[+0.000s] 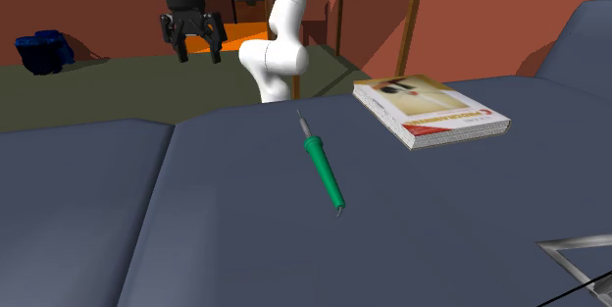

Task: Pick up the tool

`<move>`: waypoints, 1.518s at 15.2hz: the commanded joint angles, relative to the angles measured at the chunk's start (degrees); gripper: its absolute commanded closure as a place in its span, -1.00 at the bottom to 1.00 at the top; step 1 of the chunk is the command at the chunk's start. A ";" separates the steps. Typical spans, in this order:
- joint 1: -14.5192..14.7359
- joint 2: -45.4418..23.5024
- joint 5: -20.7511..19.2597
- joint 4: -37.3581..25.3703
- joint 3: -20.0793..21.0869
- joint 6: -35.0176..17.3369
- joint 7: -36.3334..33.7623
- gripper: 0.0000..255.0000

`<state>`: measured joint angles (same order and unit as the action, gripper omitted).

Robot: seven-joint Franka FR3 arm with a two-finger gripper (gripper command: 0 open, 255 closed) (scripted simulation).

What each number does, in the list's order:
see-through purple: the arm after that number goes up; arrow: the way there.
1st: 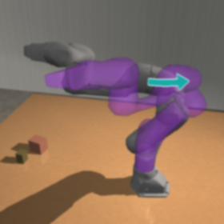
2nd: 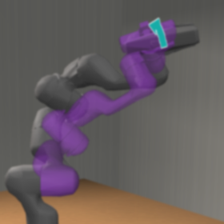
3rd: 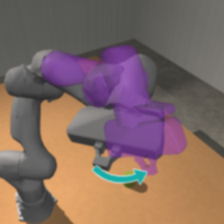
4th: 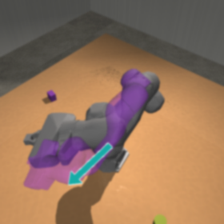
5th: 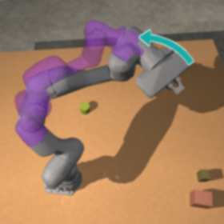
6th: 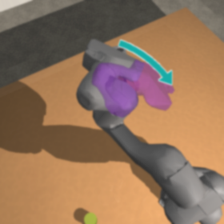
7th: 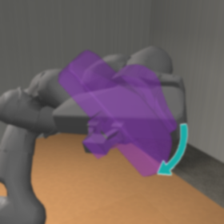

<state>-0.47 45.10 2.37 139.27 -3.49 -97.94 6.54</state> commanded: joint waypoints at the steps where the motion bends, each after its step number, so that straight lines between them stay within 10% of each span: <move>1: 0.00 0.00 0.00 0.00 0.00 0.00 0.00 -1.00; 23: 9.88 -37.32 6.31 -31.83 19.52 0.03 -20.36 -1.00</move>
<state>8.95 9.42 8.74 109.00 15.28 -98.10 -12.82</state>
